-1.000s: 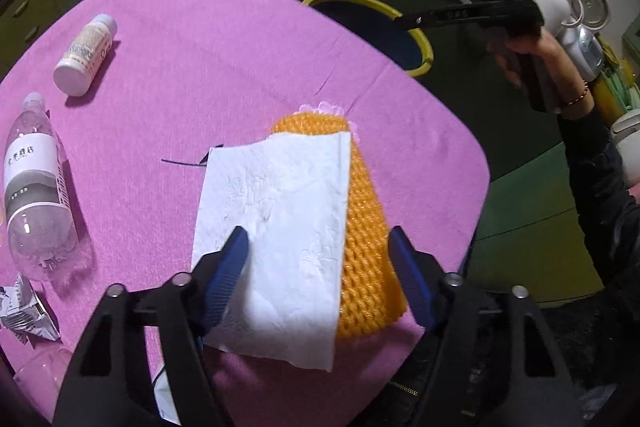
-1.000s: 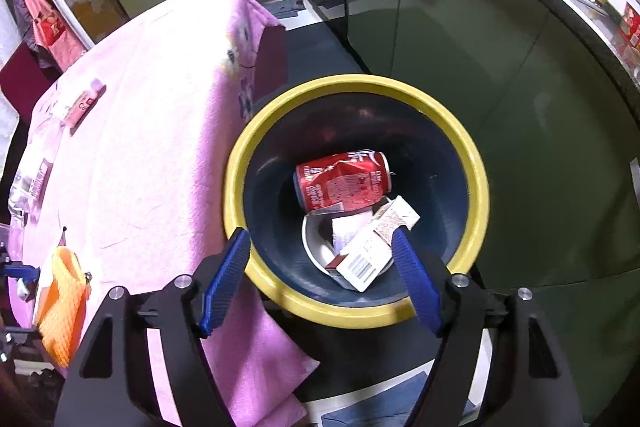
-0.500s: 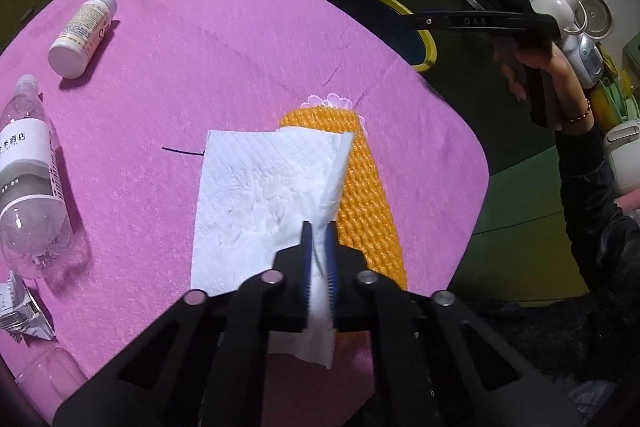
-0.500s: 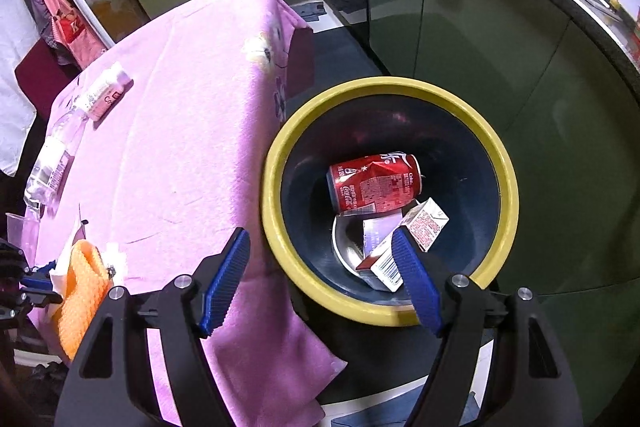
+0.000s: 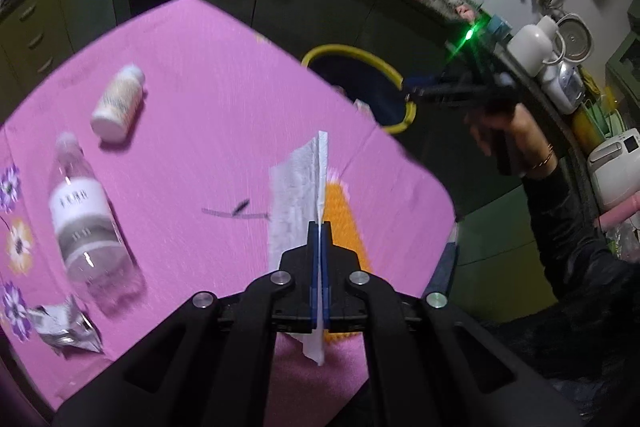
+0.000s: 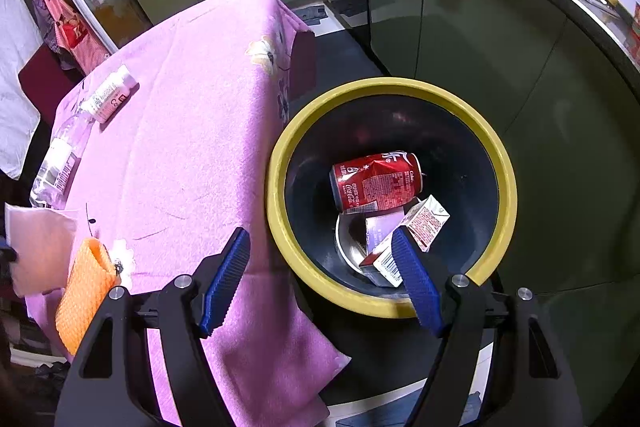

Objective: Collect trash
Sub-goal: 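Carry the tissue over the bin and open the left gripper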

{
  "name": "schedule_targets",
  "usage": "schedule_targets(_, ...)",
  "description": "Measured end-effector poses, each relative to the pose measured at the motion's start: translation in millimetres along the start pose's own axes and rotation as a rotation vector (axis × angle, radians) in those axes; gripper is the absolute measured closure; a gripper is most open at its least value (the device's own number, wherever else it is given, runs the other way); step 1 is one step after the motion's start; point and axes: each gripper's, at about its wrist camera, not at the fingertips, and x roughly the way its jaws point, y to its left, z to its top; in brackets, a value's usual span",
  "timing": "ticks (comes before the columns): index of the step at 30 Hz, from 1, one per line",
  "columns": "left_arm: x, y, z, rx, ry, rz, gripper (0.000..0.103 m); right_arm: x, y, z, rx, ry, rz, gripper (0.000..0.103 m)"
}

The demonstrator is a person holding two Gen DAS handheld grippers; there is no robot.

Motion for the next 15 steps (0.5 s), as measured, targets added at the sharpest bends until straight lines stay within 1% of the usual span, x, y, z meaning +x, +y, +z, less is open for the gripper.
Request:
schedule_targets(5,-10,-10,25,0.043,-0.013,-0.002,0.102,-6,-5,-3,0.011,-0.011,-0.002,0.03)
schedule_targets(7,-12,-18,40,0.074,-0.018,-0.003,0.102,-10,-10,-6,0.02,-0.02,-0.007,0.03)
schedule_targets(11,-6,-31,71,0.128,-0.017,-0.015,0.102,-22,-24,-12,0.051,-0.039,-0.018,0.03)
schedule_targets(15,14,-50,110,0.181,0.004,-0.027,0.102,-36,-43,-22,0.088,-0.061,-0.03,0.03)
